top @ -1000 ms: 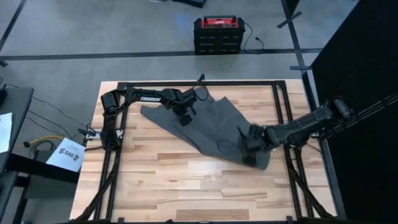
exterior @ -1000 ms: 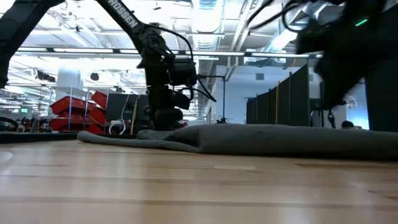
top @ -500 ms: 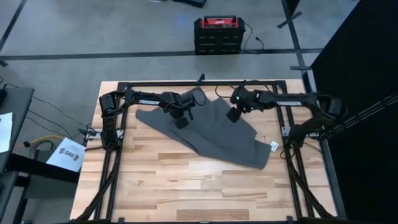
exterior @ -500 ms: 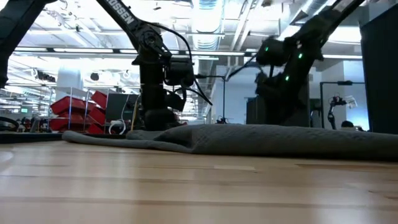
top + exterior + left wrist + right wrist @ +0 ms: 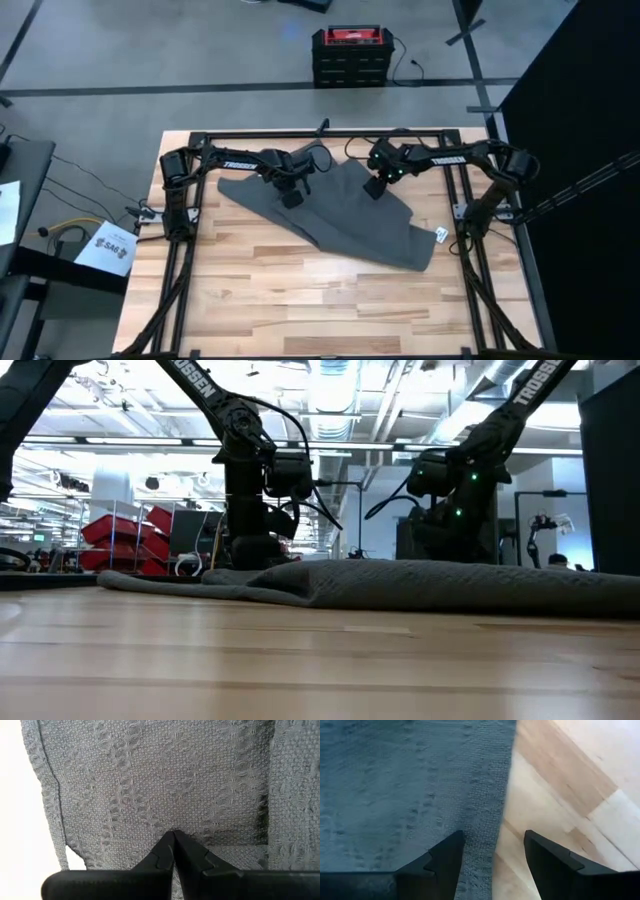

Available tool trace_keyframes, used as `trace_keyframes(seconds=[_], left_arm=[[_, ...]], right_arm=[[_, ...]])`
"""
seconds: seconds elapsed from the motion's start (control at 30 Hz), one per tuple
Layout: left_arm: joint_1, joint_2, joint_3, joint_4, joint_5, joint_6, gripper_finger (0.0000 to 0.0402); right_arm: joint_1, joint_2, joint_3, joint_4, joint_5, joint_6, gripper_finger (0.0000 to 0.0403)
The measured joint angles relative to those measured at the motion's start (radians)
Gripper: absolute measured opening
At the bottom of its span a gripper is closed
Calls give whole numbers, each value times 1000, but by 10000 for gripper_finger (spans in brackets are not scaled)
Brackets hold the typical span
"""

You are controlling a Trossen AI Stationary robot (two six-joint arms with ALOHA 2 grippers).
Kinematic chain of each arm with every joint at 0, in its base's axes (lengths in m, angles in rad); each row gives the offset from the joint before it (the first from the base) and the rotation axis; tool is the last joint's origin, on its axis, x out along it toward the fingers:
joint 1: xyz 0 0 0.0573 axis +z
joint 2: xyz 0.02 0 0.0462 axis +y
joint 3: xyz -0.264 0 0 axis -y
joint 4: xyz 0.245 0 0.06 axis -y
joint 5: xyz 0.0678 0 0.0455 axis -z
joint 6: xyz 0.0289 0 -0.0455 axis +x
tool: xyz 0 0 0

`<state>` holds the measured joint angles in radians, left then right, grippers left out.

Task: Roll towel
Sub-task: Fold the gray towel

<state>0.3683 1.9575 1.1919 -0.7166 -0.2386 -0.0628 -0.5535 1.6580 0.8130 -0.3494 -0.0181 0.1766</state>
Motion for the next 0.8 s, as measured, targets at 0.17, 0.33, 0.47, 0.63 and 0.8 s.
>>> trace_keyframes(seconds=[0.17,0.33,0.47,0.63,0.8], left_arm=[[4,0,0,2,-2,3,0],[17,0,0,3,2,-5,0],[25,0,0,1,7,-12,0],[34,-1,0,4,8,-35,0],[60,-1,0,10,14,-59,0]], right_arm=[[31,5,-1,0,-71,-17,123],[59,-12,-3,-7,-92,-29,14],[116,-104,-4,-13,-53,-44,9],[256,-268,-4,-18,-35,-137,2],[507,-408,-2,-12,-41,-218,2]])
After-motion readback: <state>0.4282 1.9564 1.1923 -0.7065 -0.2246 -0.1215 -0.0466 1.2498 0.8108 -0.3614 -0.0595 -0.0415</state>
